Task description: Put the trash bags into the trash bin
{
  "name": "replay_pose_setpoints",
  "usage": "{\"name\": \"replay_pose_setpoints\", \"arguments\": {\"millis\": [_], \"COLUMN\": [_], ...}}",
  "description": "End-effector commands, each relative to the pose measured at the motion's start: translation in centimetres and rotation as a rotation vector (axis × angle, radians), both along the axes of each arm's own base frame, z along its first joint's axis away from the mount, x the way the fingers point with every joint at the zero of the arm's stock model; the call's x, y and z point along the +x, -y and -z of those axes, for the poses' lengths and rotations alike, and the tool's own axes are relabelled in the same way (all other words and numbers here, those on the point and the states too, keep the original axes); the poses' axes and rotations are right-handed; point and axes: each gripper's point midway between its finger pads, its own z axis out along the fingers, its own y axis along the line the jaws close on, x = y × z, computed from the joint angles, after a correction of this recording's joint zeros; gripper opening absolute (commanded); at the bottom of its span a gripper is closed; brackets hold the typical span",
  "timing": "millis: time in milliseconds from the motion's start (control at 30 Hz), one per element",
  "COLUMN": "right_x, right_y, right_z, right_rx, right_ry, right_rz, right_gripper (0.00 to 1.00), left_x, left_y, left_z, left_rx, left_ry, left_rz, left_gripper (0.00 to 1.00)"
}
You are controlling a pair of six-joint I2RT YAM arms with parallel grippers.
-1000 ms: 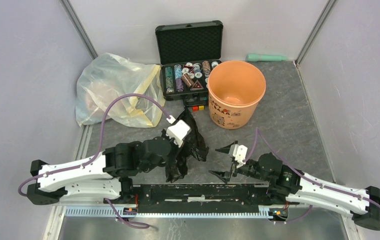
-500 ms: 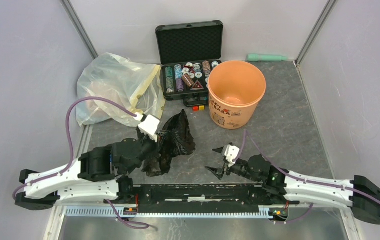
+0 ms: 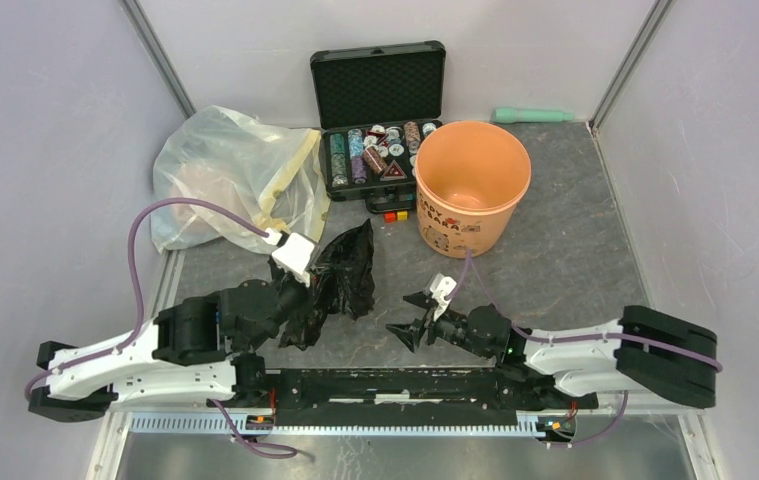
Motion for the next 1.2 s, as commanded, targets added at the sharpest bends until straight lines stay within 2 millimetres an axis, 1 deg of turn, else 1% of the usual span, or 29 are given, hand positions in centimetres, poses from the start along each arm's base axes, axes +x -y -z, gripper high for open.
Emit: {"name": "replay_pose_setpoints", "arguments": {"millis": [0, 100, 267, 333, 400, 500, 600, 700, 767, 800, 833, 867, 933, 967, 1000, 1067, 1167], "right_x": [0.1, 0.2, 1.7, 2.6, 3.8, 4.5, 4.8, 4.7, 4.5, 4.5, 4.5, 4.4, 4.2, 4.1, 4.0, 3.8, 3.6], "right_y": [-3.0, -4.4, -5.2, -5.0, -4.1, -3.0, -3.5, -4.2, -4.7, -4.9, -5.0, -5.1, -4.9, -4.6, -4.1, -2.8, -0.2], "right_z": [-5.7, -5.8, -5.2, -4.6, -3.6, -2.9, -2.2, -1.9, -1.8, -1.7, -1.6, -1.6, -1.7, -1.8, -1.7, -1.7, -0.3], "right_rx": [0.234, 0.202, 0.184, 0.173, 0.155, 0.16, 0.126, 0.117, 0.116, 0.116, 0.114, 0.116, 0.114, 0.115, 0.106, 0.1, 0.053], "right_ry": [0.018, 0.062, 0.067, 0.054, 0.03, 0.022, 0.031, 0.034, 0.032, 0.029, 0.026, 0.023, 0.017, 0.013, 0.008, -0.005, -0.046], "right_rz": [-0.021, -0.021, 0.056, 0.115, 0.209, 0.272, 0.274, 0.252, 0.235, 0.231, 0.225, 0.222, 0.217, 0.218, 0.223, 0.242, 0.29], "right_gripper": [0.79, 0.81, 0.81, 0.8, 0.79, 0.79, 0.77, 0.68, 0.64, 0.6, 0.48, 0.3, 0.11, 0.06, 0.02, 0.02, 0.01], "left_x": [0.2, 0.1, 0.1, 0.1, 0.1, 0.2, 0.2, 0.2, 0.3, 0.4, 0.4, 0.5, 0.7, 0.9, 1.3, 1.9, 2.5], "left_y": [-0.3, -0.1, 0.4, 0.6, 0.5, 0.5, 0.5, 0.5, 0.3, 0.2, 0.1, -0.1, -0.5, -0.9, -1.4, -2.4, -3.6], "left_z": [-0.6, -0.6, -0.9, -1.0, -1.3, -1.7, -2.3, -2.9, -3.3, -3.4, -3.5, -3.7, -3.7, -3.4, -3.0, -2.2, -1.0], "left_rx": [-0.043, -0.044, -0.048, -0.05, -0.055, -0.062, -0.074, -0.089, -0.103, -0.107, -0.113, -0.12, -0.12, -0.111, -0.1, -0.071, -0.055], "left_ry": [-0.002, -0.008, -0.011, -0.012, -0.01, -0.007, -0.004, -0.001, 0.001, 0.001, 0.0, 0.0, -0.001, -0.001, 0.0, 0.003, 0.001], "left_rz": [-0.029, -0.023, -0.014, -0.014, -0.017, -0.021, -0.02, -0.021, -0.032, -0.041, -0.051, -0.064, -0.091, -0.116, -0.155, -0.233, -0.325], "left_gripper": [0.02, 0.02, 0.02, 0.02, 0.02, 0.02, 0.02, 0.02, 0.02, 0.02, 0.02, 0.02, 0.02, 0.02, 0.02, 0.02, 0.02]}}
